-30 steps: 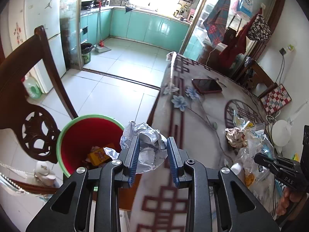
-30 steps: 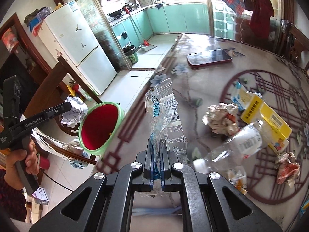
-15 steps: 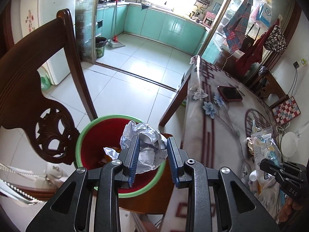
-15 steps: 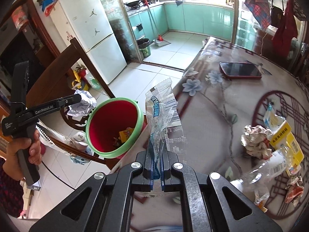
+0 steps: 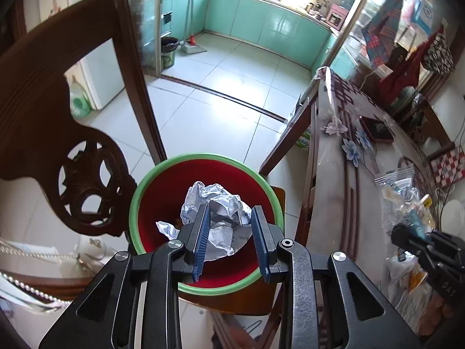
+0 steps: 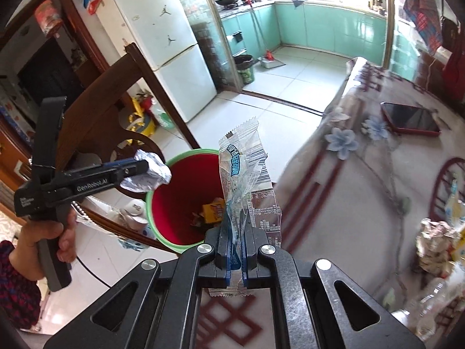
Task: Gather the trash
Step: 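Carry foil and wrapper over the red bucket and open both grippers, then grasp the clear plastic bottle with the left gripper while the right grasps crumpled brown paper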
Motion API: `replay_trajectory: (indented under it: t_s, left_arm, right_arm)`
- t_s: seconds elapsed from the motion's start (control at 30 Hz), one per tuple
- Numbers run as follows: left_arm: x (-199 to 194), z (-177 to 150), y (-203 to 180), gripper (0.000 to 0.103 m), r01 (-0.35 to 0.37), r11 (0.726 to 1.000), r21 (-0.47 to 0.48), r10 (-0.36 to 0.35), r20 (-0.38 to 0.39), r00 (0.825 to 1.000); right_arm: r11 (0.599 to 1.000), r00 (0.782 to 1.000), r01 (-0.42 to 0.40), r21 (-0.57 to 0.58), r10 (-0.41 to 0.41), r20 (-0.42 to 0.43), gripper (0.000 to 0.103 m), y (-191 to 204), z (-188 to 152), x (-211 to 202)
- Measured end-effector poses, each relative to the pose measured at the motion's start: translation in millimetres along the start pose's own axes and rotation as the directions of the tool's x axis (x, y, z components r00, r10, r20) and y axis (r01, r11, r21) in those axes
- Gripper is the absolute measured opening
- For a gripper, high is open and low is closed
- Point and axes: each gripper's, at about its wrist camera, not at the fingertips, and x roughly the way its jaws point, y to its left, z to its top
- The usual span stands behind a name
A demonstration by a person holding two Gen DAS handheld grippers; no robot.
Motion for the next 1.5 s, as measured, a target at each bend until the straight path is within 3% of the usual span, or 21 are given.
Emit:
replay_trajectory:
  t_s: [0.33, 0.6, 0.83, 0.9, 0.97, 1.03, 1.1, 1.33, 1.37, 1.4, 1.5]
  left_arm:
    - [4.2, -6.1, 18.7, 0.028, -0.021, 0.999, -0.047, 0.020, -0.033, 0.999]
    - [6.4, -9.0, 27.4, 0.028, -0.028, 0.998, -0.056, 0.025, -0.059, 0.998]
    - [7.9, -3.7, 28.5, 0.029, -0.005, 0.997, -0.079, 0.000, -0.064, 0.998]
    - [7.7, -3.0, 28.3, 0.036, -0.006, 0.997, -0.078, 0.002, -0.058, 0.998]
    - [7.1, -1.7, 29.6, 0.041, -0.007, 0.996, -0.085, 0.003, -0.050, 0.999]
    - [4.5, -0.4, 31.0, 0.055, -0.010, 0.995, -0.098, 0.006, -0.036, 0.999]
    - [0.4, 0.5, 31.8, 0.056, -0.010, 0.994, -0.107, 0.008, -0.018, 1.000]
    - [-22.0, 0.1, 2.5, 0.056, -0.001, 1.000, 0.001, 0.001, 0.050, 0.999]
    - [-24.4, -0.6, -5.4, 0.056, 0.005, 1.000, 0.023, -0.006, 0.060, 0.998]
    - [-26.3, -1.7, -14.0, 0.057, 0.015, 0.999, 0.047, -0.018, 0.068, 0.997]
    - [-28.5, -6.9, -44.6, 0.059, 0.053, 0.991, 0.123, -0.063, 0.075, 0.995]
  right_arm:
    - [0.994, 0.992, -0.110, 0.028, 0.112, -0.052, 0.004, 20.8, 25.7, 48.9]
    - [0.989, 0.984, -0.147, 0.029, 0.149, -0.100, 0.004, 34.6, 36.3, 72.0]
    - [0.986, 0.982, -0.165, 0.036, 0.168, -0.086, 0.004, 38.2, 41.4, 78.6]
    - [0.986, 0.983, -0.161, 0.033, 0.163, -0.080, 0.008, 40.4, 43.2, 80.6]
    - [0.987, 0.985, -0.155, 0.041, 0.158, -0.072, 0.028, 40.6, 43.7, 81.6]
    - [0.987, 0.986, -0.154, 0.054, 0.157, -0.056, 0.044, 41.2, 44.8, 81.5]
    - [0.985, 0.986, -0.158, 0.063, 0.161, -0.050, 0.045, 41.4, 46.9, 79.4]
    - [0.995, 0.992, -0.102, -0.009, 0.102, 0.074, 0.045, 31.7, 25.5, 1.9]
    - [0.999, 0.993, -0.048, -0.021, 0.050, 0.103, 0.045, 19.5, 8.4, -31.1]
    - [0.999, 0.993, -0.048, -0.021, 0.050, 0.103, 0.045, 19.5, 8.4, -31.1]
    - [0.998, 0.992, 0.054, -0.013, -0.052, 0.119, 0.045, -10.3, -21.1, -76.5]
